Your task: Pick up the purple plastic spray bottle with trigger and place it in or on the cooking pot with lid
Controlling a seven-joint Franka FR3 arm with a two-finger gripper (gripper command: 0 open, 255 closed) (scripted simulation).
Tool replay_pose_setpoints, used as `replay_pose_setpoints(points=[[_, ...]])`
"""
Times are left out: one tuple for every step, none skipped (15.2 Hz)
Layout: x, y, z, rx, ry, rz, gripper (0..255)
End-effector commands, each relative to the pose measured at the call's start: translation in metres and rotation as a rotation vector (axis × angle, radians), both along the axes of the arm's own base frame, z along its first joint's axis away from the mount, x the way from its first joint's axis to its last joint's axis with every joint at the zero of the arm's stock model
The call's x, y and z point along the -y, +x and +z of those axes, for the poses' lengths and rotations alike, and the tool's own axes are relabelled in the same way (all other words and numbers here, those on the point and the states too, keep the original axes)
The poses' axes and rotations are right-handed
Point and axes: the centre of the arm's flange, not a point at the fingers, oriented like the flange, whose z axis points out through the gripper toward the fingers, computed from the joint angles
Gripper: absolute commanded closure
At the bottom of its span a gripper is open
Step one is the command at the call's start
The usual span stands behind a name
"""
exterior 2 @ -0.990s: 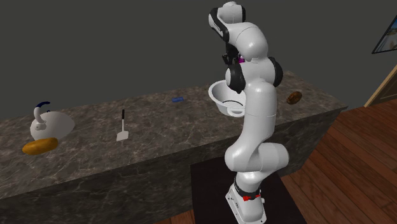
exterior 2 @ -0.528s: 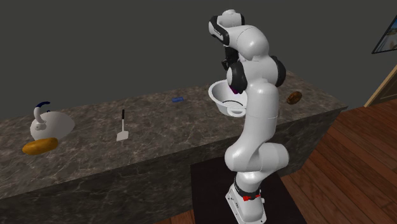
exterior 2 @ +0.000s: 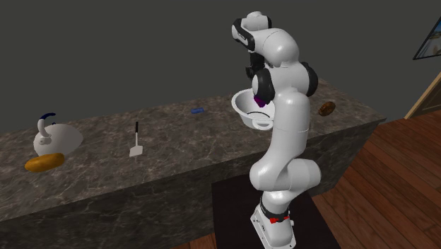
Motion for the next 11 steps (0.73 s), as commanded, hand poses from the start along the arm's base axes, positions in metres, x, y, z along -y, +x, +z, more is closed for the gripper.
replay_pose_setpoints(points=[[0.000, 0.000, 0.000, 0.000, 0.000, 0.000, 0], [0.000, 0.000, 0.000, 0.000, 0.000, 0.000, 0], [0.000, 0.000, 0.000, 0.000, 0.000, 0.000, 0], [0.000, 0.000, 0.000, 0.000, 0.000, 0.000, 0], [0.000, 0.000, 0.000, 0.000, 0.000, 0.000, 0], [-0.001, 0.005, 0.012, 0.000, 0.000, 0.000, 0], [-0.002, 0.009, 0.025, 0.000, 0.000, 0.000, 0], [-0.003, 0.014, 0.037, 0.000, 0.000, 0.000, 0], [-0.004, 0.018, 0.047, 0.000, 0.000, 0.000, 0], [-0.004, 0.018, 0.046, 0.000, 0.000, 0.000, 0], [-0.004, 0.018, 0.047, 0.000, 0.000, 0.000, 0]])
